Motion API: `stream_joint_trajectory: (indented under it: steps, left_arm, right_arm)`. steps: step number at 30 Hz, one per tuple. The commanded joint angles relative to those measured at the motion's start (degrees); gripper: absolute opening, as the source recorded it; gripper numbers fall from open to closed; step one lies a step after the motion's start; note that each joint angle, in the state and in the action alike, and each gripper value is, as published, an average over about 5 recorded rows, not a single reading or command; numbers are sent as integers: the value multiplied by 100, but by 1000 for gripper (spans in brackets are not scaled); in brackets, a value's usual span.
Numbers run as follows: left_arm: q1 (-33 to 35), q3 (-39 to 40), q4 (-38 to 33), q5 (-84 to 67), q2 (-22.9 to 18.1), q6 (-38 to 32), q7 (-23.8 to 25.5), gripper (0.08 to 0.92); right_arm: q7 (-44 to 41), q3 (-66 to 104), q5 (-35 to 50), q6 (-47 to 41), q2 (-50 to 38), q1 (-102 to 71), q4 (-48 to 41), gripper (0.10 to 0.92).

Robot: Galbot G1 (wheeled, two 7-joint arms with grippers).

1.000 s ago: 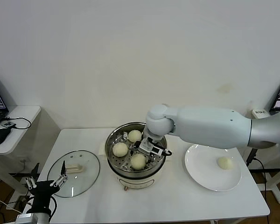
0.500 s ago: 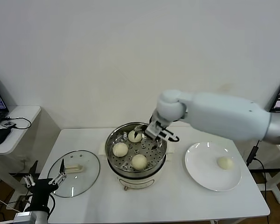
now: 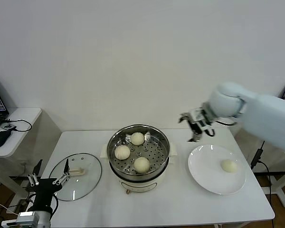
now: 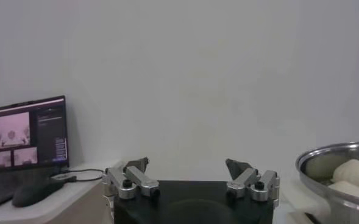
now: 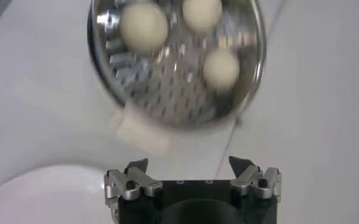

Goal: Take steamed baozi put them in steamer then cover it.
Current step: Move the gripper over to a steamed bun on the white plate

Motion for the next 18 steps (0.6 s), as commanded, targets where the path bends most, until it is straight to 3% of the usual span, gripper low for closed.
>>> stream_joint_trajectory:
  steps: [1,9,18]
  left_arm:
    - [7,32,15,25,53,5,5,823]
    - [119,3,-38,75,36,24,17,823]
    - [229,-56,-47,105,-20,17,11,823]
  right_arm:
    - [-218,2167,-706,-2,-1447,-2575,-191,823]
    - [-443,3666,-1455,647,-1096,-4193,-1153,823]
    - [-470,3944,-2018,1191,-473,-4546,-2061,823]
